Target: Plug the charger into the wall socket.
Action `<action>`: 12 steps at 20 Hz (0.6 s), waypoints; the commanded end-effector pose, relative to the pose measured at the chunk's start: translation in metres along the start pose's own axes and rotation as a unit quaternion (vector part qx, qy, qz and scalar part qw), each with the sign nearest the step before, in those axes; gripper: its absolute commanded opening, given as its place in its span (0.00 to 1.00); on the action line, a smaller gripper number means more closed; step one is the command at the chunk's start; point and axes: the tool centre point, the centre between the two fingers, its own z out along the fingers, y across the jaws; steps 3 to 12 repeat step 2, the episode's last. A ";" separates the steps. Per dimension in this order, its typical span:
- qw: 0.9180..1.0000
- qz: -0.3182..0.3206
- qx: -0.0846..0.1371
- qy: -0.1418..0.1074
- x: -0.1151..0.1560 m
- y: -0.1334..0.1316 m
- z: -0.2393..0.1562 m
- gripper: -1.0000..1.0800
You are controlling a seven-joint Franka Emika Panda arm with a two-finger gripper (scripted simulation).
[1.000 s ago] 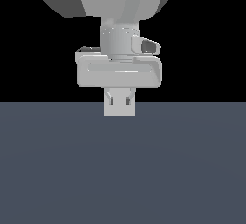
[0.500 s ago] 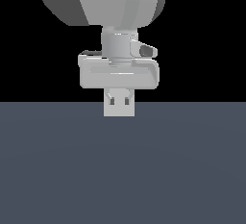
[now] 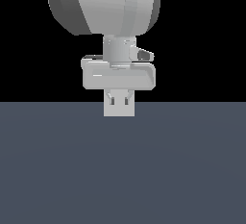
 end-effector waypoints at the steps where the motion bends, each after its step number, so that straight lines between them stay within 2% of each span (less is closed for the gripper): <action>1: 1.000 0.000 0.000 0.000 0.002 0.000 0.001 0.00; 12: 1.000 0.000 0.000 0.000 0.003 0.000 0.001 0.00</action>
